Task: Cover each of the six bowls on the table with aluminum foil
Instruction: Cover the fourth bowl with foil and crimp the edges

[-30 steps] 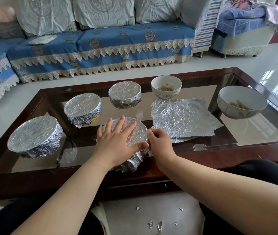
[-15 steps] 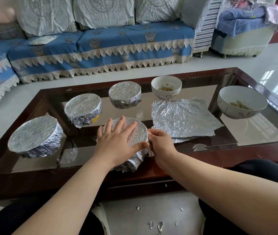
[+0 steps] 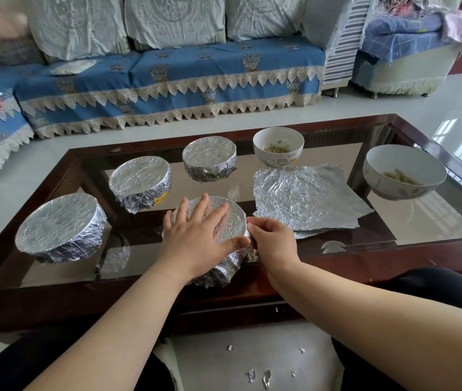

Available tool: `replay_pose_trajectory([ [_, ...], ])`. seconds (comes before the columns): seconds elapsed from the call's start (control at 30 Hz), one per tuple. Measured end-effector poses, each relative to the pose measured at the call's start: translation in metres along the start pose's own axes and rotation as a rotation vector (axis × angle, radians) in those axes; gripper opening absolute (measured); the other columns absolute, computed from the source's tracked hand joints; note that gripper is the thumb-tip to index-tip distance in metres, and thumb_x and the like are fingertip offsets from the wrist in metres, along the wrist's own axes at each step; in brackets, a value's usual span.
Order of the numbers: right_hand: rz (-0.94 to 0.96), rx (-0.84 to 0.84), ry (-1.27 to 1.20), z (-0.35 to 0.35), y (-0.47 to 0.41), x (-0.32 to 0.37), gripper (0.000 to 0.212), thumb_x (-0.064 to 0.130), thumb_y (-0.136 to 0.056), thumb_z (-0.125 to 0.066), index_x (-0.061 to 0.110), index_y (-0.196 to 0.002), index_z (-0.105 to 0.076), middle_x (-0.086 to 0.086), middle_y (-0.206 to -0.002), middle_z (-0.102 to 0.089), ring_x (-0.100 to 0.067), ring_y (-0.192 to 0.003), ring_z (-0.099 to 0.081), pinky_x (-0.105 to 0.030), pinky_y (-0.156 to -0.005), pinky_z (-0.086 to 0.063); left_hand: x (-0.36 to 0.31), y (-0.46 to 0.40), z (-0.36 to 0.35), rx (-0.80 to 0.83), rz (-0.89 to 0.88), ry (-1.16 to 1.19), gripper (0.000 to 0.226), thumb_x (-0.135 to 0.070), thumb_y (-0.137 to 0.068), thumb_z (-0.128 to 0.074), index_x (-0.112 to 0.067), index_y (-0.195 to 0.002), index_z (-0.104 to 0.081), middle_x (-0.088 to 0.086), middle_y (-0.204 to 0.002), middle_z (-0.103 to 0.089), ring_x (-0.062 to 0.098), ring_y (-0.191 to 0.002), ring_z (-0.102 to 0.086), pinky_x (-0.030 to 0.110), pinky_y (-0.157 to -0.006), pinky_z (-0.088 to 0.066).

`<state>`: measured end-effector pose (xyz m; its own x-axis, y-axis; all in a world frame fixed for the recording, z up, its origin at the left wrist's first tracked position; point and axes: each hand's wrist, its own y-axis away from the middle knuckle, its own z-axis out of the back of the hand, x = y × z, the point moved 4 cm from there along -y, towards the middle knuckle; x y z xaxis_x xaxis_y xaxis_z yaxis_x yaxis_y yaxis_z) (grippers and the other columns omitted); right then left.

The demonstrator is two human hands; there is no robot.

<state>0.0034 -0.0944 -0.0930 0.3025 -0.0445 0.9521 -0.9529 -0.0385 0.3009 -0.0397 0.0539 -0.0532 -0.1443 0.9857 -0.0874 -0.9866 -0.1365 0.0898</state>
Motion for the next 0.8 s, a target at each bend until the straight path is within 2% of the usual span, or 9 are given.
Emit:
replay_pose_trajectory([
  [0.17, 0.084, 0.058, 0.131, 0.000, 0.017, 0.005, 0.030, 0.009, -0.091, -0.050, 0.031, -0.096, -0.070, 0.005, -0.087, -0.074, -0.014, -0.072, -0.062, -0.035, -0.077, -0.053, -0.001, -0.001, 0.000, -0.018, 0.019, 0.001, 0.113, -0.099, -0.052, 0.005, -0.051, -0.154, -0.004, -0.007, -0.167, 0.007, 0.032, -0.153, 0.006, 0.056, -0.120, 0.000],
  [0.27, 0.106, 0.082, 0.148, 0.000, 0.021, 0.008, 0.038, 0.014, -0.096, -0.049, 0.030, -0.129, -0.058, 0.011, -0.072, -0.063, -0.006, -0.053, -0.049, -0.024, -0.056, -0.044, -0.001, -0.001, 0.000, -0.027, 0.033, 0.000, 0.113, -0.098, -0.051, 0.006, -0.051, -0.154, -0.005, -0.007, -0.167, 0.005, 0.032, -0.153, 0.005, 0.056, -0.120, -0.002],
  [0.33, 0.110, 0.099, 0.193, -0.001, 0.022, 0.013, 0.042, 0.012, -0.096, -0.046, 0.028, -0.134, -0.054, 0.004, -0.067, -0.060, -0.010, -0.046, -0.046, -0.025, -0.048, -0.039, -0.001, -0.001, 0.000, -0.032, 0.036, -0.009, 0.114, -0.098, -0.052, 0.007, -0.050, -0.154, -0.006, -0.006, -0.167, 0.004, 0.032, -0.153, 0.004, 0.057, -0.120, -0.003],
  [0.4, 0.126, 0.121, 0.238, -0.002, 0.024, 0.019, 0.041, 0.012, -0.096, -0.045, 0.026, -0.132, -0.057, -0.003, -0.088, -0.072, -0.026, -0.072, -0.064, -0.035, -0.064, -0.050, -0.001, -0.002, 0.000, -0.035, 0.041, -0.009, 0.113, -0.097, -0.052, 0.007, -0.050, -0.154, -0.006, -0.006, -0.167, 0.004, 0.033, -0.153, 0.004, 0.057, -0.120, -0.004],
  [0.47, 0.145, 0.131, 0.296, -0.004, 0.024, 0.022, 0.040, 0.012, -0.094, -0.044, 0.027, -0.128, -0.061, -0.010, -0.101, -0.072, -0.032, -0.093, -0.065, -0.041, -0.080, -0.052, -0.001, -0.002, 0.000, -0.036, 0.044, -0.004, 0.113, -0.097, -0.053, 0.007, -0.050, -0.154, -0.007, -0.005, -0.167, 0.003, 0.033, -0.153, 0.004, 0.057, -0.120, -0.004],
  [0.53, 0.148, 0.153, 0.317, -0.005, 0.022, 0.024, 0.041, 0.011, -0.092, -0.043, 0.026, -0.123, -0.064, -0.015, -0.092, -0.073, -0.033, -0.073, -0.065, -0.044, -0.070, -0.053, 0.000, -0.002, 0.000, -0.040, 0.045, -0.001, 0.112, -0.098, -0.054, 0.006, -0.050, -0.154, -0.007, -0.005, -0.167, 0.003, 0.033, -0.153, 0.003, 0.057, -0.120, -0.004],
  [0.6, 0.115, 0.175, 0.302, -0.004, 0.018, 0.026, 0.039, 0.009, -0.090, -0.042, 0.025, -0.116, -0.066, -0.013, -0.079, -0.071, -0.021, -0.053, -0.053, -0.038, -0.055, -0.045, 0.000, -0.002, 0.000, -0.046, 0.048, 0.000, 0.113, -0.098, -0.052, 0.007, -0.050, -0.154, -0.008, -0.005, -0.167, 0.003, 0.033, -0.152, 0.003, 0.057, -0.119, -0.005],
  [0.67, 0.056, 0.189, 0.250, -0.002, 0.012, 0.025, 0.039, 0.007, -0.088, -0.043, 0.022, -0.113, -0.069, -0.016, -0.083, -0.073, -0.020, -0.059, -0.054, -0.038, -0.060, -0.046, 0.000, -0.003, 0.000, -0.050, 0.046, -0.002, 0.114, -0.098, -0.052, 0.007, -0.050, -0.154, -0.008, -0.005, -0.167, 0.002, 0.033, -0.152, 0.002, 0.057, -0.119, -0.005],
  [0.8, 0.018, 0.233, 0.169, -0.003, 0.009, 0.021, 0.039, 0.006, -0.084, -0.045, 0.025, -0.107, -0.070, -0.026, -0.099, -0.069, -0.026, -0.074, -0.056, -0.060, -0.080, -0.051, 0.001, -0.002, 0.000, -0.062, 0.043, 0.000, 0.115, -0.099, -0.052, 0.007, -0.050, -0.154, -0.009, -0.005, -0.167, 0.001, 0.034, -0.152, 0.000, 0.057, -0.119, -0.006],
])
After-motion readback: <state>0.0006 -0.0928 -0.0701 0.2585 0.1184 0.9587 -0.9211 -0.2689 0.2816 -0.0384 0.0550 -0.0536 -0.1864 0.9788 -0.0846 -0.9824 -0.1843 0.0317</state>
